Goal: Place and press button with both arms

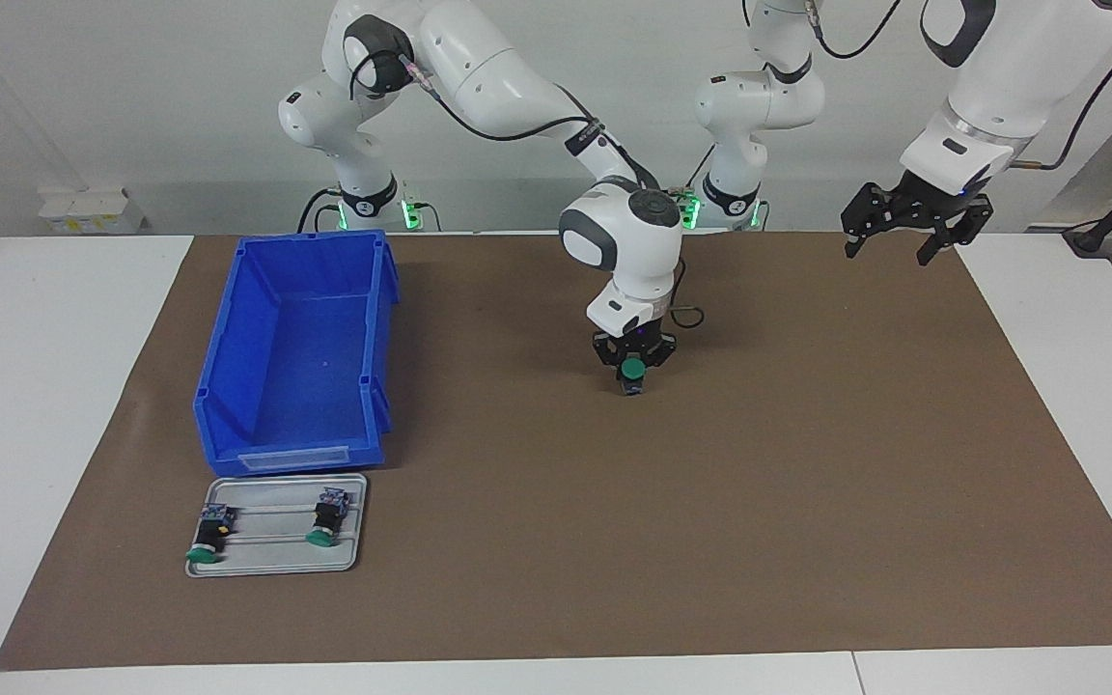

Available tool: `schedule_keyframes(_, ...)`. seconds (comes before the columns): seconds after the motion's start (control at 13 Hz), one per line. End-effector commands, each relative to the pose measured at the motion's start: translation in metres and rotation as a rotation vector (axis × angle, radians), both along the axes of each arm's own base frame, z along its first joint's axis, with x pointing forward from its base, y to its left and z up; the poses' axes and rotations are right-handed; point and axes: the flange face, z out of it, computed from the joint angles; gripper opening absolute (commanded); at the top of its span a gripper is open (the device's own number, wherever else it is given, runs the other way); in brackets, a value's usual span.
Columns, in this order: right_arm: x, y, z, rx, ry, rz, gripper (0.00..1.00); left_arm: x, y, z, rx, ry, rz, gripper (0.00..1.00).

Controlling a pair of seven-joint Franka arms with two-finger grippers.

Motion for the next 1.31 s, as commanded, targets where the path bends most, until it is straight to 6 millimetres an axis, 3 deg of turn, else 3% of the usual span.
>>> schedule_keyframes(0.0, 0.008, -0.006, 0.017, 0.021, -0.003, -0.017, 0.15, -0.009, 0.004, 0.001, -0.002, -0.006, 0.002, 1.00)
schedule_keyframes(0.08, 0.015, -0.012, 0.021, 0.019, -0.008, -0.027, 0.12, -0.009, 0.004, 0.001, -0.002, -0.006, 0.001, 1.00)
schedule_keyframes(0.39, 0.040, -0.051, 0.073, 0.019, -0.023, -0.075, 0.00, -0.009, 0.004, 0.001, -0.002, -0.006, 0.002, 1.00)
schedule_keyframes(0.62, 0.081, -0.133, 0.135, 0.003, -0.031, -0.088, 0.00, -0.009, 0.004, 0.001, -0.002, -0.006, 0.002, 1.00)
schedule_keyframes(0.77, 0.108, -0.200, 0.162, -0.010, -0.035, -0.088, 0.00, -0.009, 0.004, 0.001, -0.002, -0.006, 0.001, 1.00)
schedule_keyframes(1.0, 0.138, -0.292, 0.179, -0.037, -0.025, -0.077, 0.00, -0.009, 0.004, 0.001, -0.002, -0.006, 0.002, 1.00)
schedule_keyframes(1.24, 0.154, -0.372, 0.180, -0.075, -0.014, -0.083, 0.00, -0.009, 0.004, 0.001, -0.002, -0.006, 0.002, 1.00)
